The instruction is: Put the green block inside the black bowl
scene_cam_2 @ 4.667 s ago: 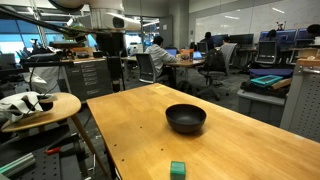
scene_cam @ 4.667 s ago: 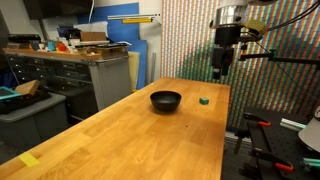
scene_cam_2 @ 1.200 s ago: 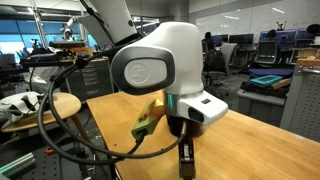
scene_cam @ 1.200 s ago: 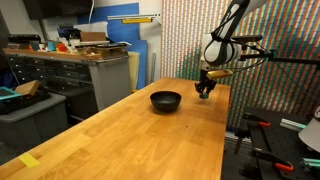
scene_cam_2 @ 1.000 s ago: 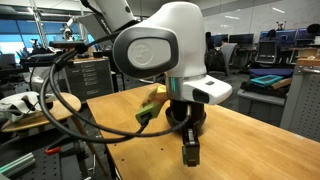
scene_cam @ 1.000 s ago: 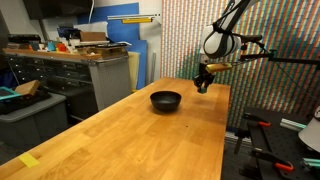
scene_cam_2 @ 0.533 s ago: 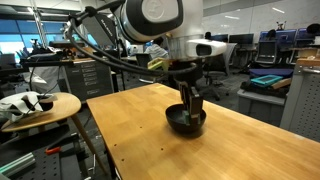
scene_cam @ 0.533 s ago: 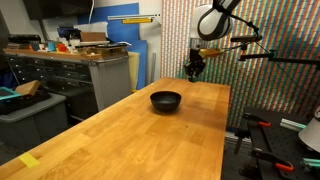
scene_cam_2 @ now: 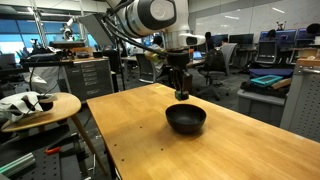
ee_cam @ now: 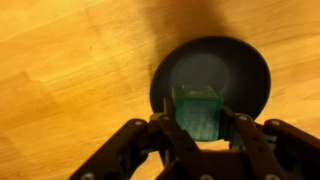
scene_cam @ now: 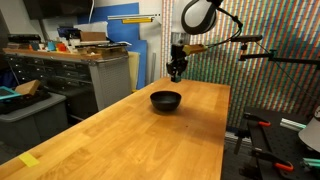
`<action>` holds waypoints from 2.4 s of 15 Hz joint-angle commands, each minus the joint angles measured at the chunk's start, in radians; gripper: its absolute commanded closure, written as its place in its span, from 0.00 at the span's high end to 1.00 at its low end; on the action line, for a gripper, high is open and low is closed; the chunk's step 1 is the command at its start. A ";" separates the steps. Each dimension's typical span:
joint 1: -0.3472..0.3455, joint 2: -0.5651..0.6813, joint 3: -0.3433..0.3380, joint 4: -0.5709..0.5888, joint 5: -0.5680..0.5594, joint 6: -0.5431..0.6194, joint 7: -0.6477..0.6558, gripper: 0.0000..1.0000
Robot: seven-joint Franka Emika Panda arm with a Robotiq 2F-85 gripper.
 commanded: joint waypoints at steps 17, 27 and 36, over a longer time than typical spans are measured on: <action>0.025 0.386 0.015 0.344 0.024 -0.037 -0.079 1.00; 0.025 0.195 0.032 0.310 0.046 -0.326 -0.138 1.00; 0.036 0.140 0.047 0.329 0.037 -0.448 -0.128 1.00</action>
